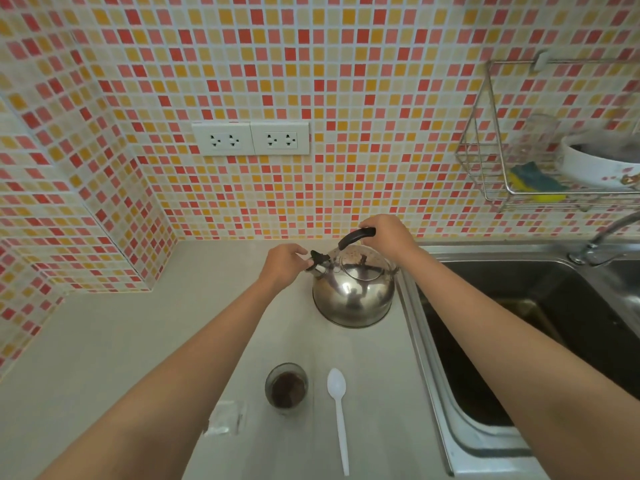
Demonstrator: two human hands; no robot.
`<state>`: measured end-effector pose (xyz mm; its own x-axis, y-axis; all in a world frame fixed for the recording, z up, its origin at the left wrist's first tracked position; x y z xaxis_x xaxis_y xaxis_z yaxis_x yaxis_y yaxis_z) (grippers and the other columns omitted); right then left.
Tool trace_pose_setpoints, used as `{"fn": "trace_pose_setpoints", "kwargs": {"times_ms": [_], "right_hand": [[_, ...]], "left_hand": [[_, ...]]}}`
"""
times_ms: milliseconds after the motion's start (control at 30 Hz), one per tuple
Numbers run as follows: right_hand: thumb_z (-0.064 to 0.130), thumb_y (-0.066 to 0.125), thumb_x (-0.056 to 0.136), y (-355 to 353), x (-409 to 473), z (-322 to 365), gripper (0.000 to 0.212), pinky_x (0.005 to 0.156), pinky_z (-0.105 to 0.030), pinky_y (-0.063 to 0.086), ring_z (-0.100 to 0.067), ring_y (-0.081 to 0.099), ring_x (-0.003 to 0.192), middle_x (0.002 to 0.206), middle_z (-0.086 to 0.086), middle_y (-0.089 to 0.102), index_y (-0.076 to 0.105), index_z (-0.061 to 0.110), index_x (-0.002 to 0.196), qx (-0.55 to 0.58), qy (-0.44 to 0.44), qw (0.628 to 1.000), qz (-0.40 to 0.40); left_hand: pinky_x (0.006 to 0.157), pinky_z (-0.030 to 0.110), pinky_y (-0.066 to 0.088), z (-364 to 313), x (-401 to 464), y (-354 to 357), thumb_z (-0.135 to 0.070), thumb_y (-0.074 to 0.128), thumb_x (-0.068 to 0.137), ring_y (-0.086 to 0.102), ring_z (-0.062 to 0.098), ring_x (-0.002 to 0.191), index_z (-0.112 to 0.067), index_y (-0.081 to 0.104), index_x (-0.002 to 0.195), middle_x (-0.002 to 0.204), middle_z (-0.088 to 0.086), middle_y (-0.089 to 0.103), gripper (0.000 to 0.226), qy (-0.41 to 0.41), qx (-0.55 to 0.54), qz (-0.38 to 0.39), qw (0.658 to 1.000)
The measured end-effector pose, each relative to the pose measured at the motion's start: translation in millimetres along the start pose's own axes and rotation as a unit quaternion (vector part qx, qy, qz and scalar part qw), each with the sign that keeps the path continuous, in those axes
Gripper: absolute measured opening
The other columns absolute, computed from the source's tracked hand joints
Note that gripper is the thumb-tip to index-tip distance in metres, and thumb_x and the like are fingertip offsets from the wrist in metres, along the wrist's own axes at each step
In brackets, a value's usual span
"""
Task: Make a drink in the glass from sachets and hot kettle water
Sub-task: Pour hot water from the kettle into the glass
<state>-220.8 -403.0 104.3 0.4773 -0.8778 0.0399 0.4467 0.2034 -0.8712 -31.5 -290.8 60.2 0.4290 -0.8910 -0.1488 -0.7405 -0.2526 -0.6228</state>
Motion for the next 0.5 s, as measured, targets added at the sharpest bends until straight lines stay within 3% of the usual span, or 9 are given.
{"fn": "trace_pose_setpoints", "kwargs": {"times_ms": [100,233,400,500], "right_hand": [[0.017,0.067,0.085,-7,-9,6,0.04,0.096,-0.035,0.047,-0.027,0.059,0.115,0.129,-0.01,0.062,0.062,0.012,0.125,0.012,-0.007,1.0,-0.016],[0.015,0.066,0.084,-11,-28,13,0.027,0.083,-0.032,0.05,-0.023,0.063,0.098,0.115,-0.008,0.069,0.069,0.017,0.111,0.019,-0.021,0.999,-0.027],[0.017,0.069,0.083,-2,-67,28,0.032,0.08,-0.025,0.045,-0.018,0.062,0.103,0.122,-0.002,0.067,0.069,0.018,0.115,0.079,-0.015,0.996,-0.024],[0.016,0.069,0.083,18,-97,35,0.036,0.079,-0.025,0.046,-0.014,0.061,0.092,0.116,-0.005,0.07,0.067,0.019,0.119,0.092,0.004,0.996,-0.01]], "left_hand": [[0.079,0.026,0.044,18,-10,-16,-0.023,0.069,0.086,0.061,0.022,0.101,-0.009,0.067,0.115,0.111,0.009,0.067,0.032,0.009,0.021,0.014,1.0],[0.079,0.025,0.043,39,-27,-39,-0.027,0.069,0.086,0.062,0.019,0.099,-0.014,0.07,0.108,0.107,0.005,0.068,0.026,0.022,-0.008,0.002,1.0],[0.081,0.019,0.043,58,-66,-43,-0.029,0.071,0.085,0.063,0.007,0.091,-0.02,0.072,0.104,0.101,-0.003,0.07,0.022,0.055,-0.048,0.005,0.997],[0.078,0.01,0.044,70,-94,-36,-0.03,0.072,0.084,0.062,-0.003,0.086,-0.022,0.073,0.101,0.097,-0.006,0.071,0.02,0.072,-0.064,0.022,0.995]]}}
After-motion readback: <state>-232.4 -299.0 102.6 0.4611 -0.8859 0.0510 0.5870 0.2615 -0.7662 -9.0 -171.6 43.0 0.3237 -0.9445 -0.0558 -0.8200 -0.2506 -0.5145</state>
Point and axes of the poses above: each hand's wrist, its own x-axis towards the middle knuckle, its own y-axis out of the palm, z = x × y, the point moved 3 cm from there along x, towards the middle knuckle
